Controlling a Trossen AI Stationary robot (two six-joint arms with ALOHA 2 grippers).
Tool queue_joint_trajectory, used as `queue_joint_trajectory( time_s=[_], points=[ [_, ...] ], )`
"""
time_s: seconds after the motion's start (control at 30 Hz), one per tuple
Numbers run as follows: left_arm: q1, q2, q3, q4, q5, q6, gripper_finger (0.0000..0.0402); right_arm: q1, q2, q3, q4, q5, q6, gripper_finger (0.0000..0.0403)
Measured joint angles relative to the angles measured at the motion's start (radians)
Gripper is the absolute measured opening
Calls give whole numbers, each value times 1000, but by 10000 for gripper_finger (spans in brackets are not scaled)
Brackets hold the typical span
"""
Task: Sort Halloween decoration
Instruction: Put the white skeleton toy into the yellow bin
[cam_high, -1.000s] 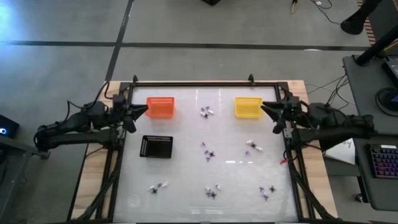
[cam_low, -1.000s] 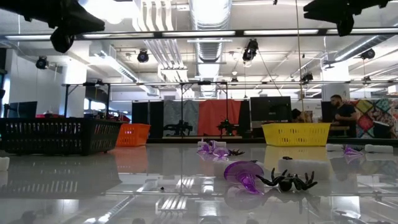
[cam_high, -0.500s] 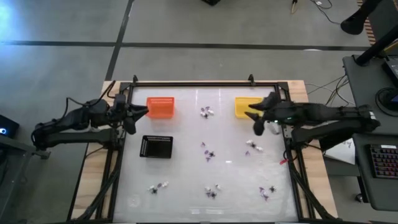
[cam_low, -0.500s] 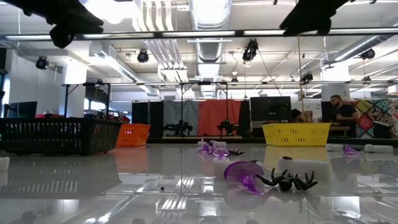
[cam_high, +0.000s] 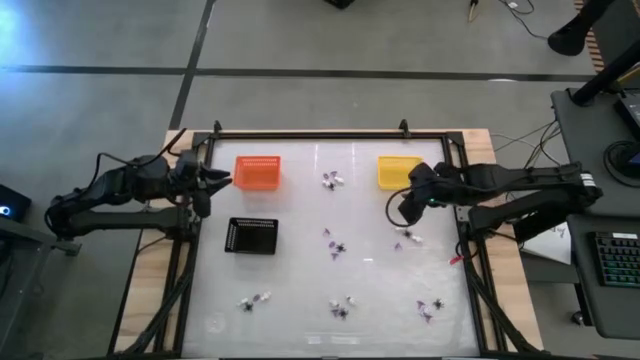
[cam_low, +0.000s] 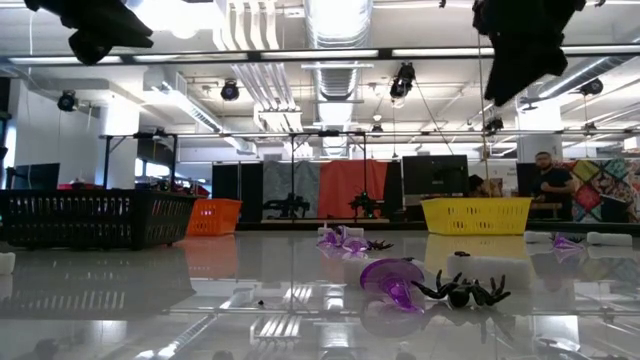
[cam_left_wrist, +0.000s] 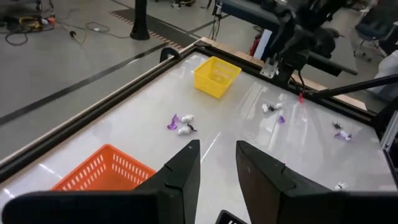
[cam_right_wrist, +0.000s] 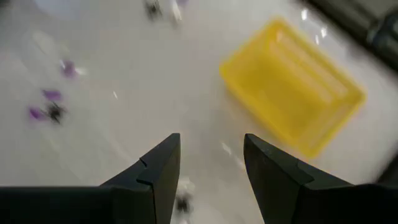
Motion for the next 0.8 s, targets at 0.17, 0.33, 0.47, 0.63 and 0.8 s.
queue_joint_trajectory(
  time_s=[0.17, 0.33, 0.47, 0.63, 0.8],
  points=[
    [0, -1, -1, -5, 0, 15, 86, 0, 61, -2, -39, -66, 63, 169],
    [0, -1, -4, -40, 0, 16, 86, 0, 131, -2, -62, -202, 31, 169],
    [0, -2, -7, -52, 0, 16, 86, 0, 187, -3, -107, -266, 17, 169],
    [0, -3, 3, -56, 31, 15, 86, 12, 249, -8, -146, -327, -16, 169],
    [0, -7, 20, -59, 59, 15, 86, 34, 293, -25, -143, -332, -42, 169]
  ],
)
